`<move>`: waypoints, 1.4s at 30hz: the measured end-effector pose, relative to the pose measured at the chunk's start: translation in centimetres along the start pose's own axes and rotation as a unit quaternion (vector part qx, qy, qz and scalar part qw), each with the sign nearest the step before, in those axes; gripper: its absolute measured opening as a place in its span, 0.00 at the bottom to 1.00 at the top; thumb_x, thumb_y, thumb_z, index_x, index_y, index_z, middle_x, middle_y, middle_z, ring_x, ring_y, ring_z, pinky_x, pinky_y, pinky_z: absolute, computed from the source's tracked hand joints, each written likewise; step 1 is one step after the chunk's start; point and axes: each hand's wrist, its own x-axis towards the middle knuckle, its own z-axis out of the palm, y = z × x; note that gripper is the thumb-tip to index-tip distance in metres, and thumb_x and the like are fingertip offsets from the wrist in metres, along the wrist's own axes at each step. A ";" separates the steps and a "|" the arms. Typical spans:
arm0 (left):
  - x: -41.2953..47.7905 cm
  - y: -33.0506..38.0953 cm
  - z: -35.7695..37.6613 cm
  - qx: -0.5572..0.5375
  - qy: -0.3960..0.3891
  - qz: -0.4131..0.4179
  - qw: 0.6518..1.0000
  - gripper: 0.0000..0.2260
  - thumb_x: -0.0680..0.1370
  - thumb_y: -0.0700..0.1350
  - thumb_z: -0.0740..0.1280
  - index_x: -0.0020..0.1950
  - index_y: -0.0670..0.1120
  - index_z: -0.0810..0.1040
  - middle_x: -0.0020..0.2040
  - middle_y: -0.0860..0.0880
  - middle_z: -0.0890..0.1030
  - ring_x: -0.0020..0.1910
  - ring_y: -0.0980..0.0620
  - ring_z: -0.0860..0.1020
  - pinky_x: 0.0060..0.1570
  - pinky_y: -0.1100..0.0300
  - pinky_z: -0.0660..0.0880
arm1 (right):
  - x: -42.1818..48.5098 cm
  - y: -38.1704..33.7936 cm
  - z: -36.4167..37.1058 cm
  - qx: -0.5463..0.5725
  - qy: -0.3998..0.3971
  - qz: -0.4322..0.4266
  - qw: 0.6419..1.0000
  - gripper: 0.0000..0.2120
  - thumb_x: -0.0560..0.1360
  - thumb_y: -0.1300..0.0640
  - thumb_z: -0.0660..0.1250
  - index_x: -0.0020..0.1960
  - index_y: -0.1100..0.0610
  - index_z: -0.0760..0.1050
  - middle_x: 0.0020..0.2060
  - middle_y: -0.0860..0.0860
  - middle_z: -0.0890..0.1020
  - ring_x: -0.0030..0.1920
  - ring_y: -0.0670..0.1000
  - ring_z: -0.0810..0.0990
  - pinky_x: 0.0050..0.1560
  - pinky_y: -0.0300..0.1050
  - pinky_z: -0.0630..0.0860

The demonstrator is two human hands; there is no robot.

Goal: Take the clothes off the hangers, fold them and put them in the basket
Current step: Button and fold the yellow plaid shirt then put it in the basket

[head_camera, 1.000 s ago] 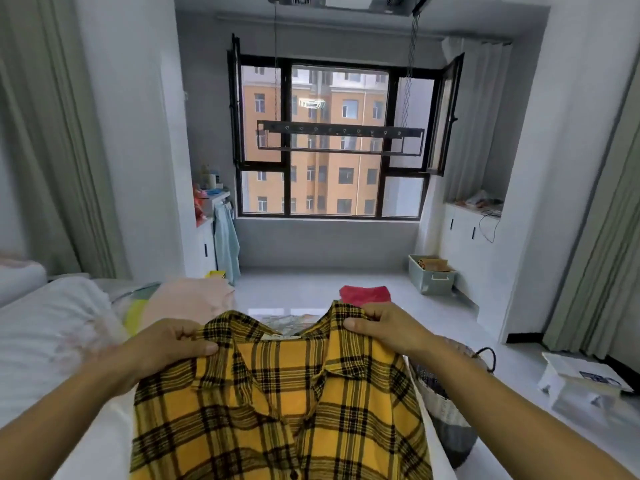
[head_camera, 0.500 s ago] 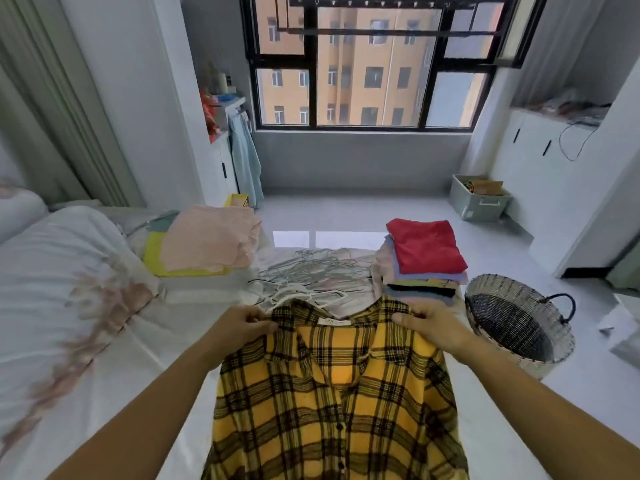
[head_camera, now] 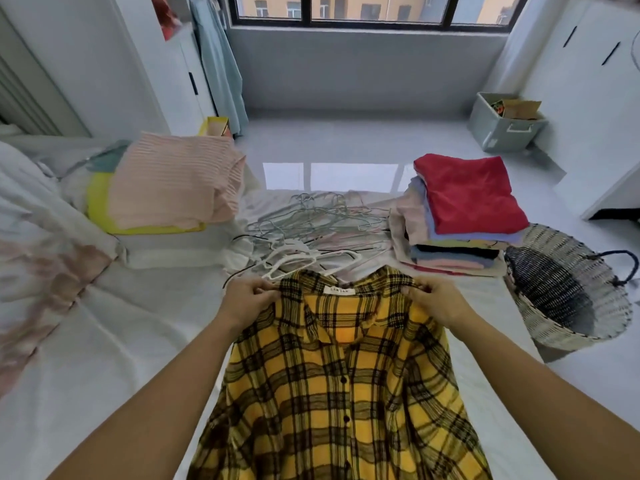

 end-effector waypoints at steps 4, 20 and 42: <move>4.6 -2.6 2.4 -0.039 0.005 -0.026 0.999 0.07 0.75 0.38 0.68 0.52 0.37 0.80 0.38 0.48 0.76 0.37 0.53 0.74 0.38 0.64 0.70 | 5.8 2.6 2.6 -0.021 0.037 0.017 0.999 0.06 0.77 0.57 0.65 0.51 0.58 0.78 0.37 0.50 0.77 0.39 0.52 0.75 0.36 0.39 0.69; -5.2 -31.6 10.1 0.064 0.028 -0.452 0.889 0.30 0.62 0.60 0.75 0.50 0.36 0.78 0.44 0.36 0.80 0.44 0.40 0.77 0.45 0.48 0.73 | 0.1 28.4 13.2 -0.209 0.074 0.299 0.928 0.30 0.72 0.46 0.69 0.67 0.63 0.68 0.60 0.63 0.74 0.63 0.63 0.67 0.63 0.56 0.66; -0.9 -17.8 21.0 0.109 -0.103 -0.065 0.987 0.14 0.79 0.44 0.63 0.65 0.50 0.72 0.61 0.59 0.69 0.64 0.59 0.68 0.67 0.63 0.64 | 3.8 20.1 18.1 -0.053 -0.082 0.003 0.995 0.11 0.79 0.59 0.61 0.59 0.55 0.75 0.50 0.43 0.74 0.50 0.37 0.72 0.51 0.28 0.69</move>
